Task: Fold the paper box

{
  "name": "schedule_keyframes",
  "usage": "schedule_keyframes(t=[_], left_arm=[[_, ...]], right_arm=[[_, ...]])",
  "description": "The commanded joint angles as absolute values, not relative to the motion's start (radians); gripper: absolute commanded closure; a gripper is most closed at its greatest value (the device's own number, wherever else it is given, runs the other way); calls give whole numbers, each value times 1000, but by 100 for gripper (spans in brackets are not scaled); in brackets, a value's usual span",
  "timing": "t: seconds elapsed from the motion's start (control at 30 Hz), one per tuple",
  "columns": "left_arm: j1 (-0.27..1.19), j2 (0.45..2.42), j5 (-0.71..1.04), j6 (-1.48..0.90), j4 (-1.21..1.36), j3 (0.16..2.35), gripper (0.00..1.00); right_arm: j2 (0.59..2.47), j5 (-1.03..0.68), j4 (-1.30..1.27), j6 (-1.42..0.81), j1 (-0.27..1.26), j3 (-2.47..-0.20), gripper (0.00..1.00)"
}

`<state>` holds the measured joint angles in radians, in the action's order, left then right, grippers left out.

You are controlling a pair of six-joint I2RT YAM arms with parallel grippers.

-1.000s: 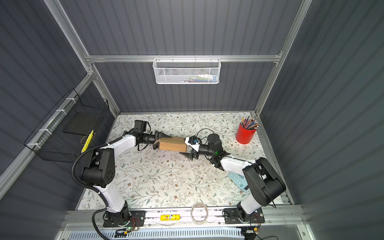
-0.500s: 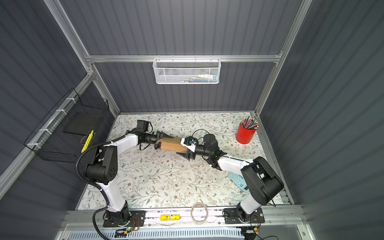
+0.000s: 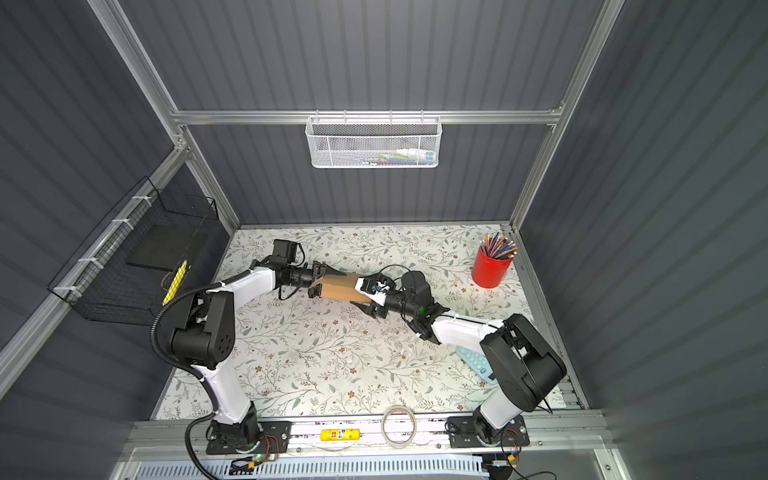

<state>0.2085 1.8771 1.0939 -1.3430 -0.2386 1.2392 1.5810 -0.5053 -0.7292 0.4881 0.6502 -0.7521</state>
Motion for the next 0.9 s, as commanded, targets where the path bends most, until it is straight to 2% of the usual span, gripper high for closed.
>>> schedule_keyframes(t=[0.0,0.53,0.87], left_arm=[[222,1881,1116,-1362,-222,1272,76],[221,1881,1114,-1364,-217,1263,76],[222,1877,1116,-1365,-217,1256,76]], right_arm=[[1589,-476,-716,519,678,-739,27],[1588,-355,-681,628,706,-738,22],[1591,-296,-687,655,709,-744,28]])
